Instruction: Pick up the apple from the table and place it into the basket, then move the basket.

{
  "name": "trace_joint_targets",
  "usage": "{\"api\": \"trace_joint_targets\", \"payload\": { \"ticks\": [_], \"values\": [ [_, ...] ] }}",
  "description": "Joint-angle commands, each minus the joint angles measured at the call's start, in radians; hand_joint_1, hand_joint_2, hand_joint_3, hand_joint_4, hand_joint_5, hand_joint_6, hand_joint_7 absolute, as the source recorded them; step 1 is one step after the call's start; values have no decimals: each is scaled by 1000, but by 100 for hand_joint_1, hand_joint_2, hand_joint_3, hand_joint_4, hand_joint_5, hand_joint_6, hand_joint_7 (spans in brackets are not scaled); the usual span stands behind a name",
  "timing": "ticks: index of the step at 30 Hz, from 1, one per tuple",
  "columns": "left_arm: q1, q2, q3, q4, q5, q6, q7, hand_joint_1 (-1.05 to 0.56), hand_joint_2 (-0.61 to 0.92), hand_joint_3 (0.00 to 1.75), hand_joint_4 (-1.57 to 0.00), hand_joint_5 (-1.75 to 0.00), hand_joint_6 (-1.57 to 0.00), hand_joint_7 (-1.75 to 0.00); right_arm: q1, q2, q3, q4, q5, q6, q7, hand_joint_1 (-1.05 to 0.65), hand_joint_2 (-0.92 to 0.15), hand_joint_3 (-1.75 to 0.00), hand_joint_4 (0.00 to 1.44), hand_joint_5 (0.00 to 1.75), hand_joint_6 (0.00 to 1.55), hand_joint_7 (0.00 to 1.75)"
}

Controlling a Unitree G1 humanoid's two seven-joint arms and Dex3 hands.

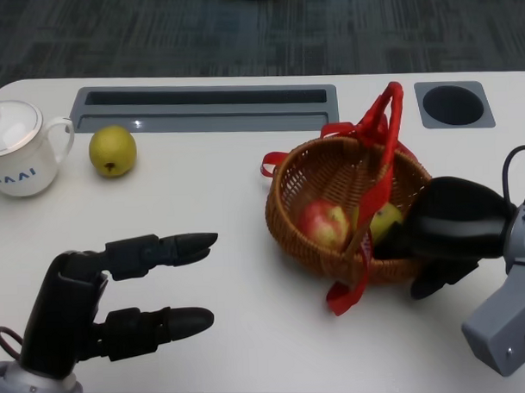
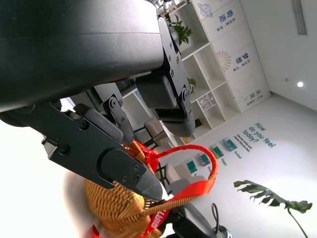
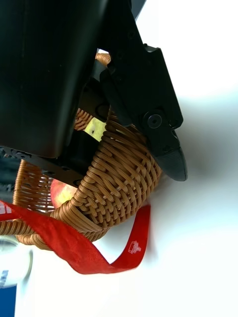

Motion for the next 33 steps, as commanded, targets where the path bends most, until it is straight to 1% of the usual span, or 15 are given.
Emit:
{"api": "trace_joint_targets", "payload": {
  "ticks": [1, 5, 11, 15, 17, 20, 24, 29, 33],
  "values": [
    [-6, 5, 5, 18, -14, -20, 8, -38, 71, 0, -111, -1, -99, 0, -49, -4, -45, 42, 49, 33, 21, -27, -91, -1, 123, 27, 106, 1],
    [-10, 3, 8, 33, -9, -33, 13, -39, 71, 0, -111, -1, -99, 0, -66, 4, -77, 92, 79, 95, 80, -26, -91, 0, 121, 26, 106, 1],
    [-12, 4, 5, 57, -16, -55, 7, -39, 71, 0, -111, 0, -99, 0, -108, 27, -106, 142, 99, 221, 165, -28, -92, -1, 117, 22, 105, 0],
    [-11, 6, 7, 71, -11, -71, 9, -40, 71, 0, -111, -1, -100, -1, -140, 58, -127, 168, 115, 331, 229, -28, -92, -2, 118, 22, 103, 0],
    [-7, 5, 10, 75, -5, -77, 14, -41, 70, 0, -112, -1, -101, -1, -156, 73, -135, 178, 121, 393, 251, -29, -92, -2, 117, 21, 103, 0],
    [8, 5, 13, 69, -2, -82, 18, -41, 70, 0, -112, -1, -102, -1, -171, 89, -152, 188, 129, 467, 265, -29, -90, -1, 116, 18, 104, 1],
    [34, 8, 21, 64, -1, -97, 22, -41, 70, 0, -112, -1, -102, -1, -200, 112, -169, 198, 141, 572, 329, -30, -90, -1, 113, 12, 101, 0],
    [61, 11, 24, 70, -17, -120, 17, -39, 70, 0, -112, -1, -102, -1, -220, 133, -204, 203, 166, 650, 374, -31, -90, -1, 108, 5, 100, 1],
    [75, 18, 27, 75, -29, -130, 13, -37, 69, 0, -113, -1, -102, -1, -229, 148, -229, 204, 184, 691, 396, -36, -91, -1, 112, 6, 102, 1]
  ]
}}
